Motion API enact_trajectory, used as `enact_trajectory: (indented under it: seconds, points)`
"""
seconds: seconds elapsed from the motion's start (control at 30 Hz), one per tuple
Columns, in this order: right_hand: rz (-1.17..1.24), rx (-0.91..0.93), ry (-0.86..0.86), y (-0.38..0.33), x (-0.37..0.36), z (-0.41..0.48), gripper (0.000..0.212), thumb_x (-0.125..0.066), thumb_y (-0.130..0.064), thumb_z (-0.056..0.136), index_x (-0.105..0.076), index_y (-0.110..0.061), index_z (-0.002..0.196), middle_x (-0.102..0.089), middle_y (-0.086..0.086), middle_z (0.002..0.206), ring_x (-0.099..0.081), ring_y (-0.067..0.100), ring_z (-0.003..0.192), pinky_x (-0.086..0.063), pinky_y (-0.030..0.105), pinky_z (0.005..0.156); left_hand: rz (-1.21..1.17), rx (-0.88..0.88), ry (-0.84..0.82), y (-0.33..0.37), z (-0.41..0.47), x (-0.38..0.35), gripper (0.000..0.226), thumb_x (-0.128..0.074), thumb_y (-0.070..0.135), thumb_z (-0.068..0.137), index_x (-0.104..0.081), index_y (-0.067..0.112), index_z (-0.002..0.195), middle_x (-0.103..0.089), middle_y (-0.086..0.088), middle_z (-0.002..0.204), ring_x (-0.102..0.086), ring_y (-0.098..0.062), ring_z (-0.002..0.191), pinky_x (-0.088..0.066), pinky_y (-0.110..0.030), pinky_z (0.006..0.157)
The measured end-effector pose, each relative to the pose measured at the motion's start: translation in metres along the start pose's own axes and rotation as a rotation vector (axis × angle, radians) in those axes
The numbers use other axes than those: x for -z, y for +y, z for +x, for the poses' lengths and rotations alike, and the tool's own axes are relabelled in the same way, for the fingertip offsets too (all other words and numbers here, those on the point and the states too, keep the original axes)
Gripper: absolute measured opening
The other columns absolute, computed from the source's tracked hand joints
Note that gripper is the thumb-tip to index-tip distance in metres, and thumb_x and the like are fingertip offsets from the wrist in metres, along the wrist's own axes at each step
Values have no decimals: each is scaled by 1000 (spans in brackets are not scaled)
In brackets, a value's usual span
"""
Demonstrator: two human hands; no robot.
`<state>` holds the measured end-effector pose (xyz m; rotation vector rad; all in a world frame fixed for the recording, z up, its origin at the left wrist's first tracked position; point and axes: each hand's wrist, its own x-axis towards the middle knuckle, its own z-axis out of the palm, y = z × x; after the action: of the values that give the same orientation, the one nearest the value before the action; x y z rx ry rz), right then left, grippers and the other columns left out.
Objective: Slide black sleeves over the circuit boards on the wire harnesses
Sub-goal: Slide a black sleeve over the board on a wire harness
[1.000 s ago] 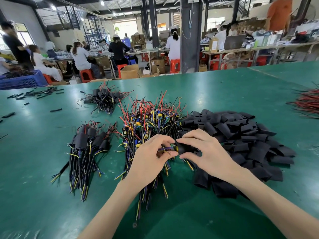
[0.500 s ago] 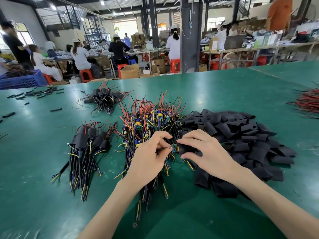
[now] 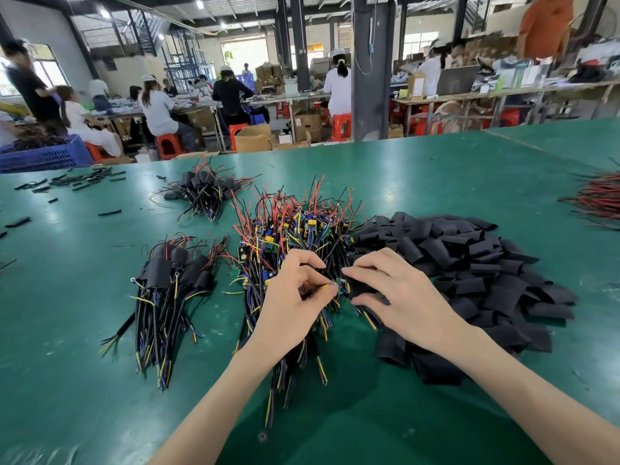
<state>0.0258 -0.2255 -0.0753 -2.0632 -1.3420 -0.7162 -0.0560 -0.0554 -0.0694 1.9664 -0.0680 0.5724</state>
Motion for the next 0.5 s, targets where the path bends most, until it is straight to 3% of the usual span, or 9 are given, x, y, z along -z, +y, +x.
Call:
enact_trajectory:
  seconds: [0.07,0.2,0.37,0.5]
  points:
    - [35,-9,8,0,0,0,40,-81,-14,70,-69,-7,107,-62,2,98,-55,22,90,-53,40,73,1,11,-3,0,0,0,32,-68,4,83,-47,25,94,-68,1,74,-53,-4,56,-42,-18,58]
    - [59,-4,2,0,0,-1,37,-79,-14,71,-69,-8,105,-62,-1,98,-56,22,89,-53,41,74,53,-2,-7,0,-1,-3,30,-69,1,82,-53,23,95,-67,-2,75,-56,-3,67,-39,-8,67]
    - [56,0,10,0,-3,-1,34,-79,-14,72,-69,-8,103,-62,-2,98,-56,22,89,-53,41,72,124,-6,2,0,-1,-3,23,-70,4,82,-60,19,95,-63,-3,77,-54,0,68,-40,-9,69]
    - [72,-18,25,-1,-4,-1,38,-78,-16,72,-68,-9,108,-62,-1,102,-55,20,93,-49,36,81,216,-36,1,1,0,-3,15,-70,8,82,-66,19,90,-64,6,79,-56,-1,74,-42,-12,73]
